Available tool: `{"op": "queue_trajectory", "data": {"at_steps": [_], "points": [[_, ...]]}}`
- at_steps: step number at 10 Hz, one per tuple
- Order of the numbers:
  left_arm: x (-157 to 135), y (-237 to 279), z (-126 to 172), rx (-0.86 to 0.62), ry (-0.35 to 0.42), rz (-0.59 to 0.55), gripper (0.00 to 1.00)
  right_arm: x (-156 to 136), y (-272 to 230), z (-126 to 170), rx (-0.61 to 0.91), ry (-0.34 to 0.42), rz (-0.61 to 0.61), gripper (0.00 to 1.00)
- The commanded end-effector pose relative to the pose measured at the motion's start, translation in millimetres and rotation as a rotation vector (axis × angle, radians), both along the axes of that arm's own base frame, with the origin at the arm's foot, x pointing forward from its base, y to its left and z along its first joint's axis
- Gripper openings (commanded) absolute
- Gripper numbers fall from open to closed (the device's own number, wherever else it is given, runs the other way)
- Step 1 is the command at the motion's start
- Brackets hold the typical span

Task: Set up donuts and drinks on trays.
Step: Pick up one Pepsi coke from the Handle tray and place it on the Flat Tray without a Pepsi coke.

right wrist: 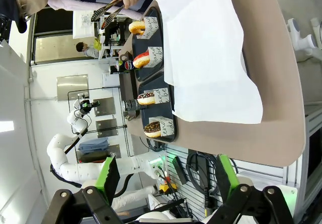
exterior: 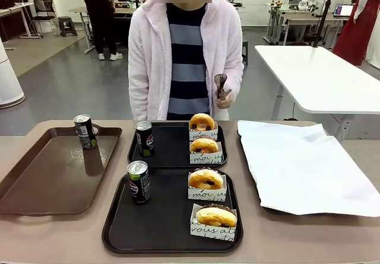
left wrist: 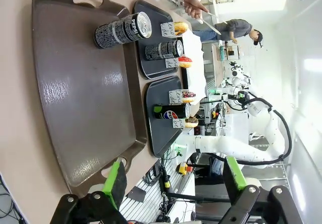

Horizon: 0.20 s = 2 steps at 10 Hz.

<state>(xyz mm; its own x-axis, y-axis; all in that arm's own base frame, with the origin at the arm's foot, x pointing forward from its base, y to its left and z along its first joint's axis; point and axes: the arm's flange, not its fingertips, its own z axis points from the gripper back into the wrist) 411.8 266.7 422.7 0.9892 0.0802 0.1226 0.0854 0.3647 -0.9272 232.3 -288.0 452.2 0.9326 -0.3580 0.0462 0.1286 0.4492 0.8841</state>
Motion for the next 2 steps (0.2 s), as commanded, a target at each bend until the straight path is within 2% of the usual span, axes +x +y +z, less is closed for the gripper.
{"op": "queue_trajectory", "data": {"at_steps": [1, 2], "points": [[-1.8, 1.6, -0.2, 0.006, 0.001, -0.001, 1.0, 0.1, 0.1, 0.4, 0.006, -0.007, 0.006, 1.0], [-1.8, 1.6, -0.2, 0.006, 0.001, -0.001, 1.0, 0.1, 0.1, 0.4, 0.006, -0.007, 0.006, 1.0]]}}
